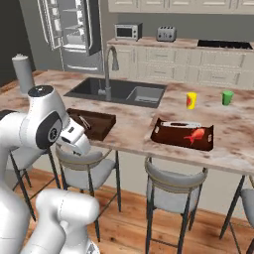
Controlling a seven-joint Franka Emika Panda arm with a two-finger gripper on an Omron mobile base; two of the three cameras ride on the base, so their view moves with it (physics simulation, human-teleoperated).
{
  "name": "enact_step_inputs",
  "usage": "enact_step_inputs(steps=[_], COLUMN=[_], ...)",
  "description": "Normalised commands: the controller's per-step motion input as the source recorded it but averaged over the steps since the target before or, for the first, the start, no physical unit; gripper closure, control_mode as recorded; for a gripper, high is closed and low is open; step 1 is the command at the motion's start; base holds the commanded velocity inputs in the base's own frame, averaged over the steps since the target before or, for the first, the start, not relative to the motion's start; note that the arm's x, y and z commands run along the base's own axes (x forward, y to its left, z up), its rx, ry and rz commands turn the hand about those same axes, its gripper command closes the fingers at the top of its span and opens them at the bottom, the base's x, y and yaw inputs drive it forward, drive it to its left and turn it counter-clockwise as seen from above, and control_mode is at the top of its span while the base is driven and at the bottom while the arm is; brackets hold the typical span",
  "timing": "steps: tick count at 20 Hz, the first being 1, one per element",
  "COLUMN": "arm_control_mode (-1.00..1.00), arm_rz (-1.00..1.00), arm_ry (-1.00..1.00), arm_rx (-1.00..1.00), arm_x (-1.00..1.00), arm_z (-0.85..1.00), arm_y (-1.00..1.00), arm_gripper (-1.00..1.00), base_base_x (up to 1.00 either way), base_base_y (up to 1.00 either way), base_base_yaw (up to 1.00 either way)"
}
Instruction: Gather the onion and avocado from the fridge and place them on a tray on the dining counter. Then gather the fishs from the fridge and place them on the other tray.
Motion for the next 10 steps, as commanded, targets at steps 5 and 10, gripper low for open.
enact_step_inputs(steps=[5,10], arm_control_mode=[1.0,1.0], arm_rz=[0.0,0.0], arm_ry=[0.0,0.0], arm_rx=[0.0,0.0], arm_x=[0.0,0.0], arm_z=[0.0,0.0], arm_y=[0.0,0.0], arm_gripper=[-1.0,-1.0], base_base_x=[-0.2,0.0], base_base_y=[1.0,1.0], base_base_yaw=[0.09,0.02])
